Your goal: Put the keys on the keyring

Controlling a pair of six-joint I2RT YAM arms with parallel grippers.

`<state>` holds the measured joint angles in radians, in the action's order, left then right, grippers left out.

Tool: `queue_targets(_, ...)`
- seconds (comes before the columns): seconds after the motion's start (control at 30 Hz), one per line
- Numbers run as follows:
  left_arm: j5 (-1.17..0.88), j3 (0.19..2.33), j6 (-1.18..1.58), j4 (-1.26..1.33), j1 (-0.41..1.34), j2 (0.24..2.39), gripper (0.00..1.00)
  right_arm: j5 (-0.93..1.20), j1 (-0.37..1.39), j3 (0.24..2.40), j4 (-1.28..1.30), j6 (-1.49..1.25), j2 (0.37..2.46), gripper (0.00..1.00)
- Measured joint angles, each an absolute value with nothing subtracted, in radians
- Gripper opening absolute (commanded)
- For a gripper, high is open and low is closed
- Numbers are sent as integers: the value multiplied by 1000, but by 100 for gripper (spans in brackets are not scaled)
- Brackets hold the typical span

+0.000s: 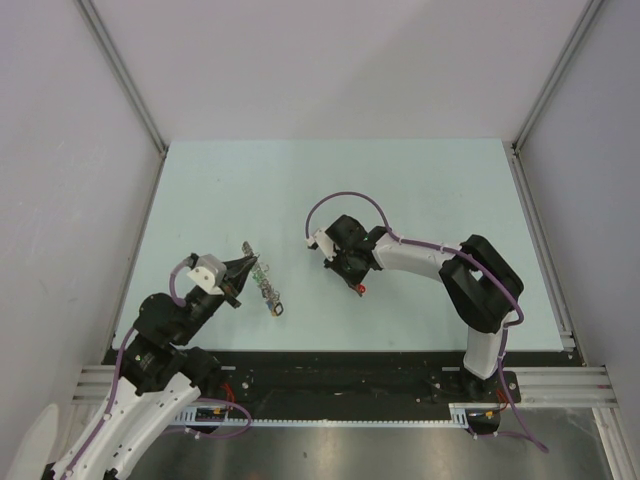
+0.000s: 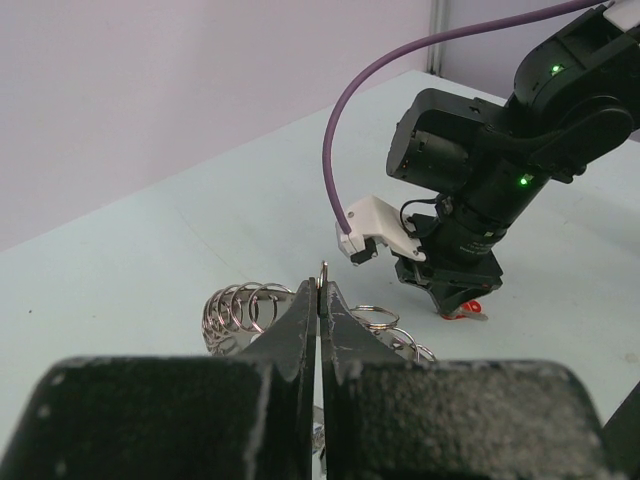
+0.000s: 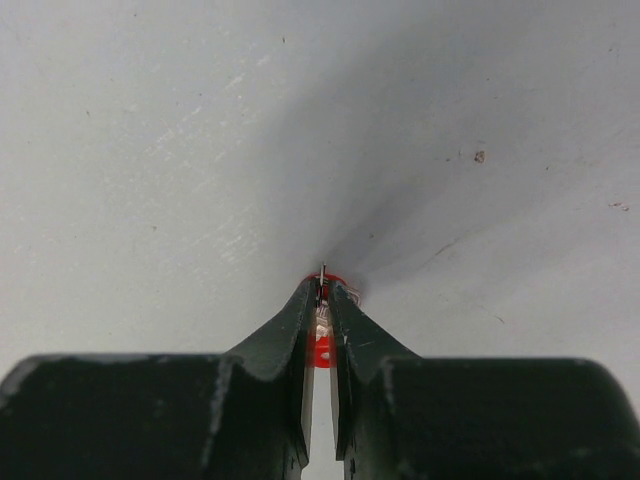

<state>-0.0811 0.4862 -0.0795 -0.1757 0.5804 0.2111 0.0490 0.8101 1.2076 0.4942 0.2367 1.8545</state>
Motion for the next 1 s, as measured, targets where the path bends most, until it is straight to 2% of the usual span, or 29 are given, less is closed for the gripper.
queue_targets(0.23, -81, 486, -80, -176, 580, 216, 1, 46, 809, 1205, 482, 235, 1855, 13)
queue_targets(0.33, -81, 486, -80, -176, 581, 216, 0, 42, 808, 1205, 478, 232, 1855, 8)
queue_targets(0.4, -81, 486, -80, -176, 581, 216, 0, 40, 808, 1205, 476, 229, 1855, 0)
queue_targets(0.7, -91, 486, -82, -175, 581, 219, 0, 31, 807, 1190, 463, 219, 1842, 0)
queue_targets(1.0, -171, 487, -82, -167, 580, 270, 0, 106, 804, 1092, 398, 222, 1591, 0)
